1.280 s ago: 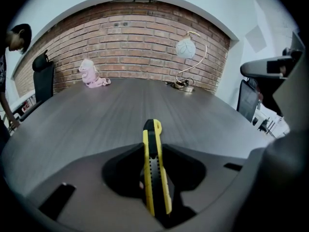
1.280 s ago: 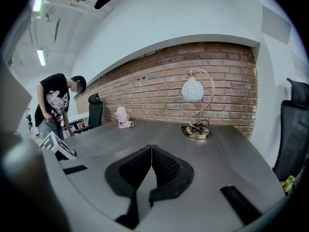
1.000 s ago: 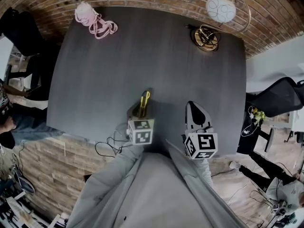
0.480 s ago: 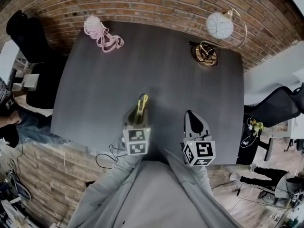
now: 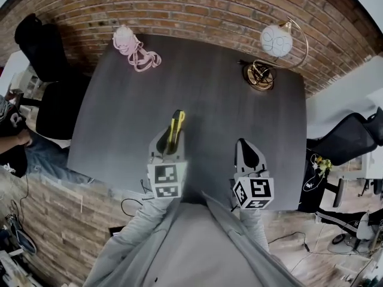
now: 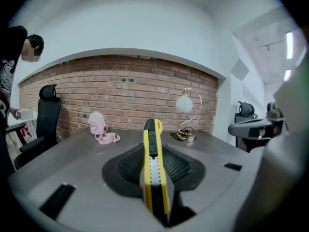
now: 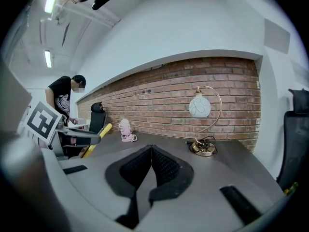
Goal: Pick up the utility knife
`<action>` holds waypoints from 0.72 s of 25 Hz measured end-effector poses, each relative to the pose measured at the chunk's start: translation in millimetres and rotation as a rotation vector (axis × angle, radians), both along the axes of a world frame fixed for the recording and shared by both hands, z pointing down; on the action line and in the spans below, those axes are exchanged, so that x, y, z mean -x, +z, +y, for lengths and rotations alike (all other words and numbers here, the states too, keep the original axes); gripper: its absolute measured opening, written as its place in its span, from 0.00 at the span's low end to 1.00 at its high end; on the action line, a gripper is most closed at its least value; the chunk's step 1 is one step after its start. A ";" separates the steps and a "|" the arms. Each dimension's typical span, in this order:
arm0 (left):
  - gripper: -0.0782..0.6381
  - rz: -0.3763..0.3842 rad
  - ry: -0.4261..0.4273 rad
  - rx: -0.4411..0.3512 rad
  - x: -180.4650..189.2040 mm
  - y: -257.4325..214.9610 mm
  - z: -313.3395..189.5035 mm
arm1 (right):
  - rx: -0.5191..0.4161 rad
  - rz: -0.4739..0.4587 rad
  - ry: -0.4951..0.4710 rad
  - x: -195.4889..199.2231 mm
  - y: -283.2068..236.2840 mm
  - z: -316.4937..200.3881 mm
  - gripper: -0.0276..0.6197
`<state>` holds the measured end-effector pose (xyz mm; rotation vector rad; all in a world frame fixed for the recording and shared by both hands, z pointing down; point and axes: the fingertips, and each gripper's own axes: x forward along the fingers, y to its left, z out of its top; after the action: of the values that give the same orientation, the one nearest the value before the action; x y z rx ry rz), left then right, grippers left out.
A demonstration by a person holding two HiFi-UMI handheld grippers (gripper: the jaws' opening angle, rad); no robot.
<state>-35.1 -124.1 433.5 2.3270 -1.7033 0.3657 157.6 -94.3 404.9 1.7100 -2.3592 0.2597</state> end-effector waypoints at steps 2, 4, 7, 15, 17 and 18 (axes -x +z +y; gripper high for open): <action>0.28 0.002 -0.005 -0.026 6.7 -11.8 -4.1 | -0.009 -0.003 -0.001 1.9 -3.2 -2.4 0.07; 0.28 -0.001 -0.009 -0.052 13.4 -22.7 -7.1 | -0.017 -0.005 -0.003 3.8 -6.0 -4.3 0.07; 0.28 0.003 -0.012 -0.082 18.9 -35.3 -8.0 | -0.026 -0.005 -0.003 3.0 -9.8 -5.6 0.07; 0.28 0.018 -0.036 -0.128 26.2 -58.1 -11.3 | -0.064 -0.015 -0.005 -2.8 -24.2 -11.3 0.07; 0.28 0.021 -0.041 -0.129 27.1 -59.5 -11.6 | -0.067 -0.014 -0.006 -3.9 -25.4 -11.8 0.07; 0.28 0.020 -0.042 -0.130 27.3 -60.0 -12.0 | -0.068 -0.013 -0.007 -4.3 -25.8 -12.2 0.07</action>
<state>-62.5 -136.1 373.5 2.3711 -1.8131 0.2297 161.9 -106.5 379.0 1.7350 -2.4094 0.1922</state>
